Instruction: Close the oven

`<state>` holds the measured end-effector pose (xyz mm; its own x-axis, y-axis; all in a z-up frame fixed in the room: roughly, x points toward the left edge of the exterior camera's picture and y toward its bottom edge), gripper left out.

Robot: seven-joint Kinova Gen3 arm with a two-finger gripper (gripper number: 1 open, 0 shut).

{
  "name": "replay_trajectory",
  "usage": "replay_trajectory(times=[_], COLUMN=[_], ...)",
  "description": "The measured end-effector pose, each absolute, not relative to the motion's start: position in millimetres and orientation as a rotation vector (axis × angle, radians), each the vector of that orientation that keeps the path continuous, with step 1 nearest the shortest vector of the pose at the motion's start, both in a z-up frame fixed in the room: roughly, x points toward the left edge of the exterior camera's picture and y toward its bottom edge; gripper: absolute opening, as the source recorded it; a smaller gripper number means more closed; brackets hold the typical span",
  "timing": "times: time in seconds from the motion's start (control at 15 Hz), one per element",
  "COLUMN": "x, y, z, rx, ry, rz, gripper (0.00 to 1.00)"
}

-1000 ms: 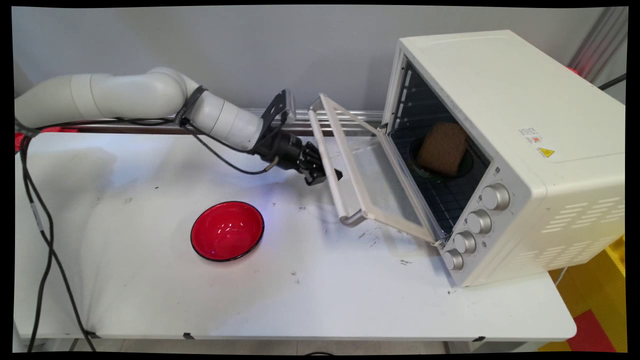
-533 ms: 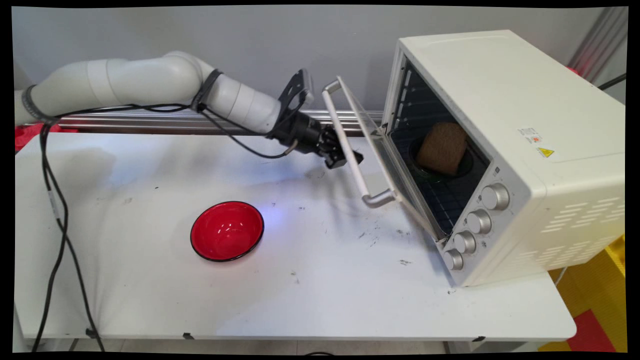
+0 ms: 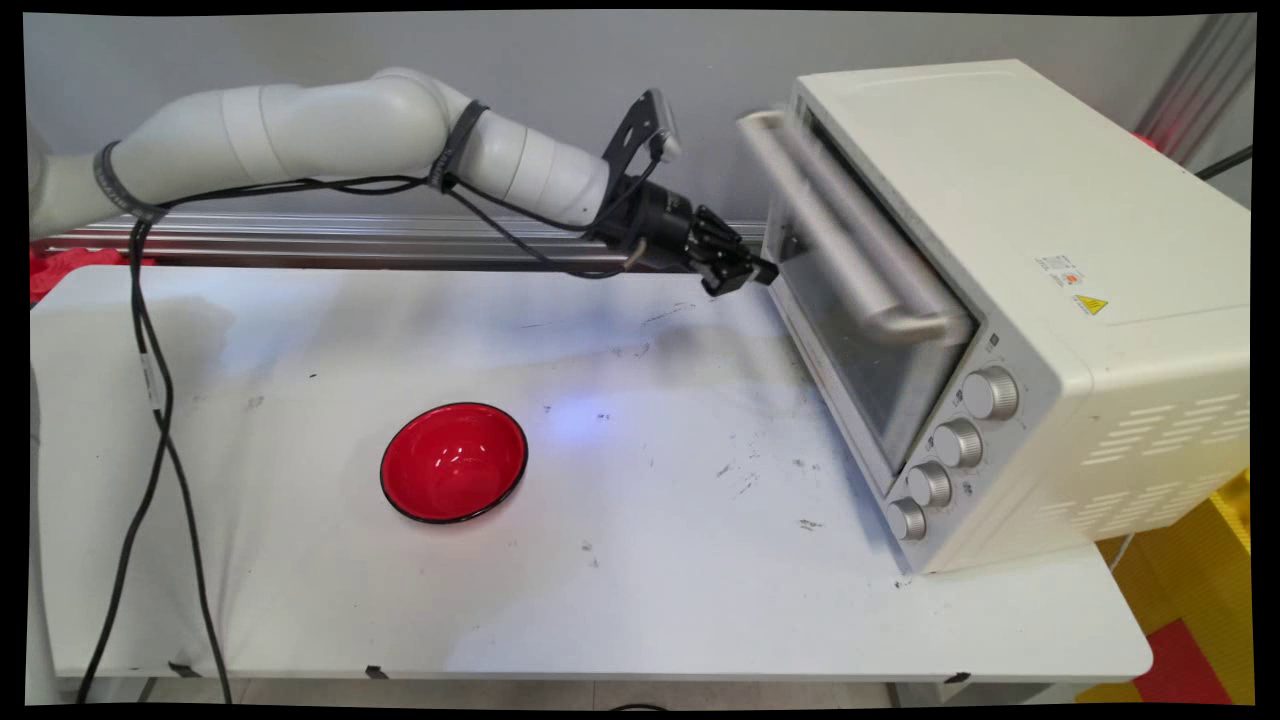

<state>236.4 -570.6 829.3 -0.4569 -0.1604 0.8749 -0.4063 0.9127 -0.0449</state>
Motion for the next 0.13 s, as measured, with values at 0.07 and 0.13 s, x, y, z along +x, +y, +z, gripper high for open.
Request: replay_trajectory(times=[0.07,0.13], x=[233.4,231.0], y=[-572.7,-574.4], z=[831.6,833.6], rx=[0.405,0.403], ry=[-2.045,-2.043], rz=[0.305,0.307], gripper=[0.00,0.00])
